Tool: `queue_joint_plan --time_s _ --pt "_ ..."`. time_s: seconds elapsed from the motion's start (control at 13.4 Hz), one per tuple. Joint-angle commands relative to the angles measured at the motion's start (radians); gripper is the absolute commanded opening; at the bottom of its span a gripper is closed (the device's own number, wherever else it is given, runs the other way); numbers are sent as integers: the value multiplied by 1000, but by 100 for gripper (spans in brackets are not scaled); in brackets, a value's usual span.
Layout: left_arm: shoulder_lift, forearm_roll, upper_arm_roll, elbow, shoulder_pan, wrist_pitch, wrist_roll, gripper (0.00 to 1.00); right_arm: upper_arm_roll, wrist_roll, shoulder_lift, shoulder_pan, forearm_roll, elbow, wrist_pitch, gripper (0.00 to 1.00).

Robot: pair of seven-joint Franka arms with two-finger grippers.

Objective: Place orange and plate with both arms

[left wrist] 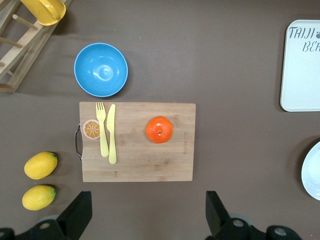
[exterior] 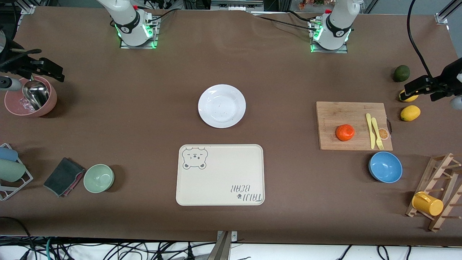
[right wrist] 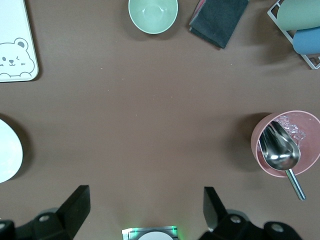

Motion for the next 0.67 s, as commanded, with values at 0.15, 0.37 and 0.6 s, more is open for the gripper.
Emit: queue_joint_plan --time_s 0.15,0.37,0.6 --pt "-1 -20 -2 1 8 -5 15 100 1 -10 -17 -1 52 -13 2 100" --pt "-3 -20 -2 0 8 -5 15 100 0 -13 -32 -1 71 -22 -6 100" --pt "-3 -19 -2 0 8 -5 15 100 1 -13 -37 -1 71 -33 -6 100"
